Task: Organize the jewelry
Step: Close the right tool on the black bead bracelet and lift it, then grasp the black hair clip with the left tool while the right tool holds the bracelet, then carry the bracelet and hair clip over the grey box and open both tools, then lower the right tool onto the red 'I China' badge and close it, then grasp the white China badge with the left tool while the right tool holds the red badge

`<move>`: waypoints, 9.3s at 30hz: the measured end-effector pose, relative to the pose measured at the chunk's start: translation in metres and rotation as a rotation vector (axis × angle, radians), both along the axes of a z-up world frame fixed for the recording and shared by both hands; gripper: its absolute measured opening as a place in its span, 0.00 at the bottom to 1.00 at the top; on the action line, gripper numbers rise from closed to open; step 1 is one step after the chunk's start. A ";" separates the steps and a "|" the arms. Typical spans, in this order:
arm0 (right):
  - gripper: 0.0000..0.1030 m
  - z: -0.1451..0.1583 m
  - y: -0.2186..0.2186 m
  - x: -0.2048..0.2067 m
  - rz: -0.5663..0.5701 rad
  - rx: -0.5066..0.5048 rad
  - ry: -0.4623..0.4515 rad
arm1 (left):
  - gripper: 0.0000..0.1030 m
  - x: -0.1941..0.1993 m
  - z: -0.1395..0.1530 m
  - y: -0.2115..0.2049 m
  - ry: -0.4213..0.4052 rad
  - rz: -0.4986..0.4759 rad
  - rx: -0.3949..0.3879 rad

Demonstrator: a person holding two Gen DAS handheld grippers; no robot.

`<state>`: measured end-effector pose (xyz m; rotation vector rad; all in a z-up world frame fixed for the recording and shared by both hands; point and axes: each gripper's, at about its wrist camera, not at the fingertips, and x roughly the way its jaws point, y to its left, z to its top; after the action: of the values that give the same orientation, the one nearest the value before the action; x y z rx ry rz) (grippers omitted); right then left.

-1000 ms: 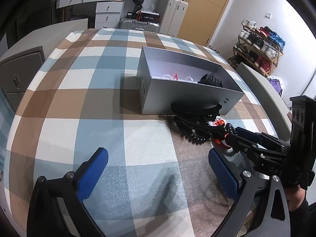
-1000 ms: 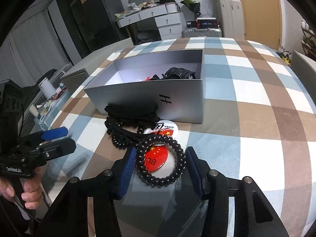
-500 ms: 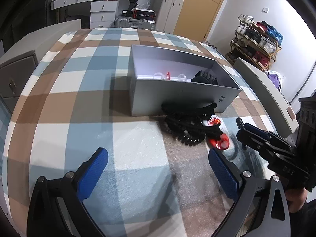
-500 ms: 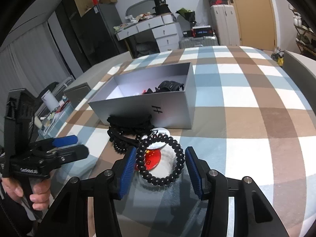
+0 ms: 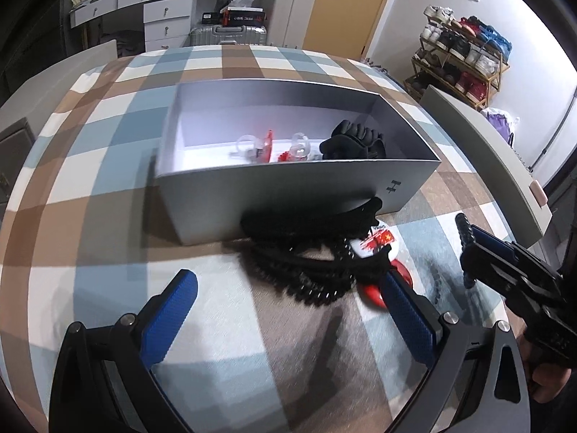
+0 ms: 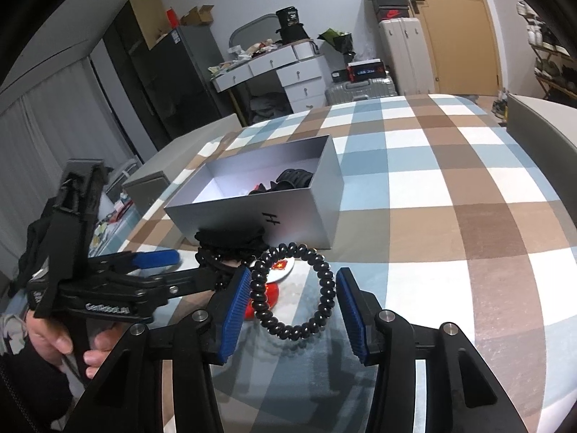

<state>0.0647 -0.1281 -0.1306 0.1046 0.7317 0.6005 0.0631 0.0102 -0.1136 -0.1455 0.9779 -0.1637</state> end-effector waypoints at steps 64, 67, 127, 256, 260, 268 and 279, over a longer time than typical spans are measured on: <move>0.48 0.006 0.006 -0.003 0.062 0.050 -0.006 | 0.16 -0.013 0.006 -0.010 0.106 -0.092 0.078; 0.48 0.008 0.009 -0.005 0.065 0.045 -0.011 | 0.11 -0.015 0.006 -0.009 0.110 -0.102 0.065; 0.47 0.037 0.063 0.108 0.109 0.089 -0.028 | 0.11 0.076 0.054 0.013 -0.082 -0.214 -0.070; 0.41 0.002 -0.065 -0.022 -0.199 -0.091 -0.041 | 0.92 0.027 0.004 -0.068 0.084 -0.215 -0.130; 0.41 0.001 -0.068 -0.021 -0.193 -0.065 -0.042 | 0.92 0.032 0.002 -0.067 0.106 -0.192 -0.129; 0.41 0.001 -0.069 -0.024 -0.176 -0.035 -0.051 | 0.92 0.034 -0.003 -0.073 0.096 -0.162 -0.040; 0.41 -0.001 -0.068 -0.024 -0.167 -0.023 -0.044 | 0.36 0.028 -0.002 -0.083 0.037 -0.167 0.188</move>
<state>0.0410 -0.1957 -0.1315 0.1296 0.6792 0.4332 0.0915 -0.0725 -0.1159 0.1059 1.0374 -0.2216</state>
